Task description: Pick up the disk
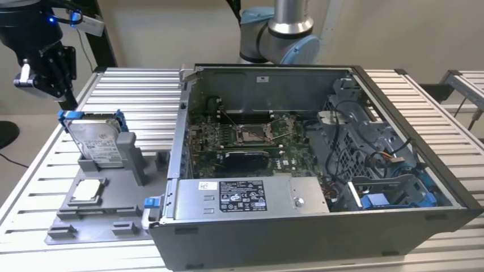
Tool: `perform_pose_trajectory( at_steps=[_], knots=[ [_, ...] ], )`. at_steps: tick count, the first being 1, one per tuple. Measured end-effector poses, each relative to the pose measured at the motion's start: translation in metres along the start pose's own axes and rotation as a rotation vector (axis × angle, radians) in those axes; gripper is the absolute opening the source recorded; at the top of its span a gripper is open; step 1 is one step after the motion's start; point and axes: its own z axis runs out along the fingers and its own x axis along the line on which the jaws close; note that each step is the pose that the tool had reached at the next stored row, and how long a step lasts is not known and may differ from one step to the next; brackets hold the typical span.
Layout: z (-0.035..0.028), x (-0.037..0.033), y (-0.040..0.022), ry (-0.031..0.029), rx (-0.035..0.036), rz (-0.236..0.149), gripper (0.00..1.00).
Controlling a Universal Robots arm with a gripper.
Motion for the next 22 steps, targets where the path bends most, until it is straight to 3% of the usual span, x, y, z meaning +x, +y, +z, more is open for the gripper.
perform_pose_trajectory(
  at_steps=[8,14,19,20,22],
  knots=[
    [0.0016,0.0000,0.0000,-0.0002,0.0002,-0.003,0.00],
    [0.0051,-0.0001,0.0004,0.0001,0.0019,-0.105,0.00],
    [0.0070,0.0000,0.0021,0.0000,0.0028,-0.138,0.00],
    [0.0071,0.0000,0.0022,0.0000,0.0028,-0.140,1.00],
    [0.0072,0.0000,0.0023,0.0000,0.0029,-0.140,1.00]
  ],
)
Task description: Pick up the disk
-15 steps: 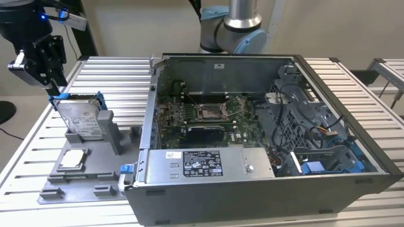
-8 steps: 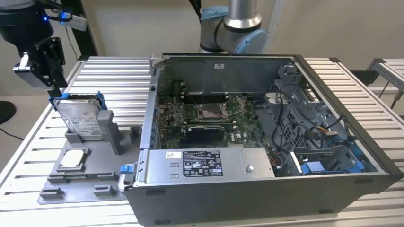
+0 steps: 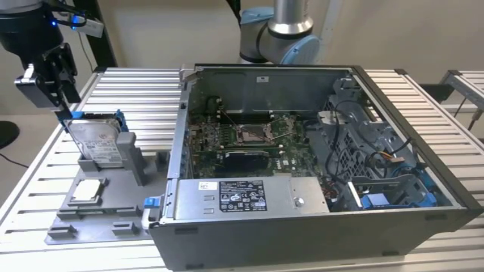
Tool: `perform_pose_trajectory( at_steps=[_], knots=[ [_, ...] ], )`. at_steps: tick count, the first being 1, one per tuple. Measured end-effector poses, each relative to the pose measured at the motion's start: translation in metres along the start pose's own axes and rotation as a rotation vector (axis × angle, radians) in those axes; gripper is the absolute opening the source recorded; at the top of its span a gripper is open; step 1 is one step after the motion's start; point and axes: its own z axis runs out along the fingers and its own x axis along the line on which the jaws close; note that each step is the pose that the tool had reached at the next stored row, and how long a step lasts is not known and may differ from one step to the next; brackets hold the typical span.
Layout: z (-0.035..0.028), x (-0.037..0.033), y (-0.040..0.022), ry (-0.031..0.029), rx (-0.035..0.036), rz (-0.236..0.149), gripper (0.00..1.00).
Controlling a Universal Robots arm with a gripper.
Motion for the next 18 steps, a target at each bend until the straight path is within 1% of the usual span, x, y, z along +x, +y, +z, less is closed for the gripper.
perform_pose_trajectory(
  at_steps=[4,11,18],
  knots=[
    [0.0007,0.0000,0.0000,-0.0001,0.0005,0.000,1.00],
    [0.0094,-0.0006,0.0000,0.0000,0.0001,0.020,1.00],
    [0.0154,-0.0023,-0.0001,-0.0005,-0.0001,0.022,1.00]
  ],
)
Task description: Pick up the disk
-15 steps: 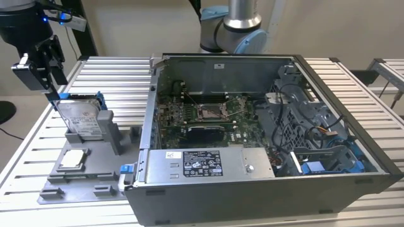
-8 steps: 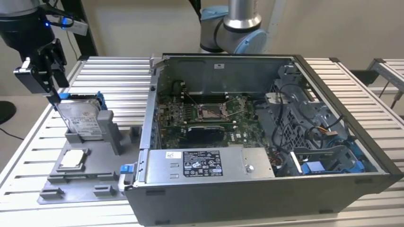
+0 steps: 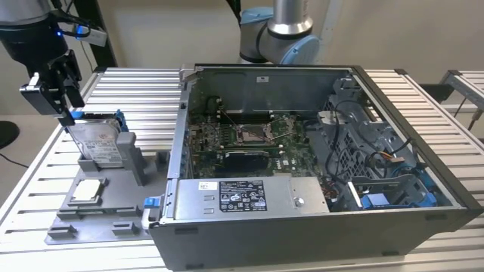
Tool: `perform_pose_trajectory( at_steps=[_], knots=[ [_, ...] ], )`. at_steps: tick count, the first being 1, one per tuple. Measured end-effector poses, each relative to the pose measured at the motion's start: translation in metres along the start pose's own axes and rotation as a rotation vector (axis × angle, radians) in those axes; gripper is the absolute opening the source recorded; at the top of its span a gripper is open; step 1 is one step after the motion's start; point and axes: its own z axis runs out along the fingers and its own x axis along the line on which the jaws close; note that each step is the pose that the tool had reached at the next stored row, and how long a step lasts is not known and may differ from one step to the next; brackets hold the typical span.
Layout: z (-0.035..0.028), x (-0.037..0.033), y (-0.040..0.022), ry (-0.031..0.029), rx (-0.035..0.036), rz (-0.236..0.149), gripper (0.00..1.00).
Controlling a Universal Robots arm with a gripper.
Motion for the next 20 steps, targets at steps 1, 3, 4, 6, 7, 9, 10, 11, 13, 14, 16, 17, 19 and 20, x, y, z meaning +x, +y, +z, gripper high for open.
perform_pose_trajectory(
  at_steps=[1,3,4,6,7,9,10,11,13,14,16,17,19,20],
  knots=[
    [0.0009,-0.0004,-0.0001,-0.0001,0.0001,0.000,1.00],
    [0.0030,-0.0010,-0.0001,-0.0002,0.0003,0.000,1.00],
    [0.0042,-0.0011,-0.0001,-0.0002,0.0002,0.000,1.00],
    [0.0071,-0.0013,-0.0001,-0.0002,0.0003,0.000,1.00],
    [0.0086,-0.0014,-0.0001,-0.0002,0.0006,0.000,1.00],
    [0.0118,-0.0014,-0.0001,-0.0002,0.0011,0.000,1.00],
    [0.0135,-0.0015,-0.0001,-0.0009,0.0011,0.000,1.00],
    [0.0151,-0.0016,0.0000,-0.0021,0.0013,0.000,1.00],
    [0.0187,-0.0016,-0.0001,-0.0059,0.0015,0.000,1.00],
    [0.0204,-0.0016,-0.0001,-0.0076,0.0016,0.000,1.00],
    [0.0234,-0.0017,-0.0001,-0.0113,0.0018,0.000,1.00],
    [0.0249,-0.0017,-0.0001,-0.0137,0.0020,0.000,1.00],
    [0.0274,-0.0018,-0.0001,-0.0182,0.0022,0.000,1.00],
    [0.0286,-0.0018,-0.0001,-0.0207,0.0023,0.000,1.00]
  ],
)
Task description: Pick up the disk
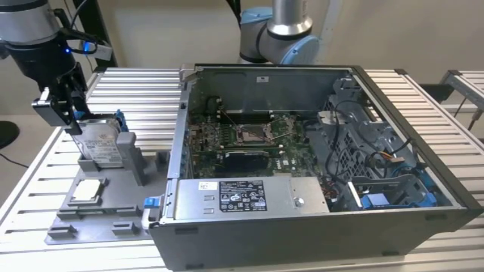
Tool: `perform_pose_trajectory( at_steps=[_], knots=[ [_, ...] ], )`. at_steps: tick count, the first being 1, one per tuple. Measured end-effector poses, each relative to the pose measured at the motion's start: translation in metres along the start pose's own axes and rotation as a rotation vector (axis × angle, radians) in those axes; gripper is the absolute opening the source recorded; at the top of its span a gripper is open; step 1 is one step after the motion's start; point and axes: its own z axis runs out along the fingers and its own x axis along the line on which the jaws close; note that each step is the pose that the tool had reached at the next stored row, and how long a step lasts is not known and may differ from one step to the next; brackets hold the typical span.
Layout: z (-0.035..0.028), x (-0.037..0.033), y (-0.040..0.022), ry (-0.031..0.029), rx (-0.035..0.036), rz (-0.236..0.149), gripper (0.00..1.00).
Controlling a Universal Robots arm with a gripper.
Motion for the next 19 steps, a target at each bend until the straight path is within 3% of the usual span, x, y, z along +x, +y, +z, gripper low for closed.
perform_pose_trajectory(
  at_steps=[7,9,19],
  knots=[
    [0.0082,0.0000,0.0001,-0.0217,0.0013,0.000,1.00],
    [0.0094,0.0000,0.0003,-0.0241,0.0013,0.000,1.00],
    [0.0115,0.0000,0.0004,-0.0246,-0.0054,0.000,1.00]
  ],
)
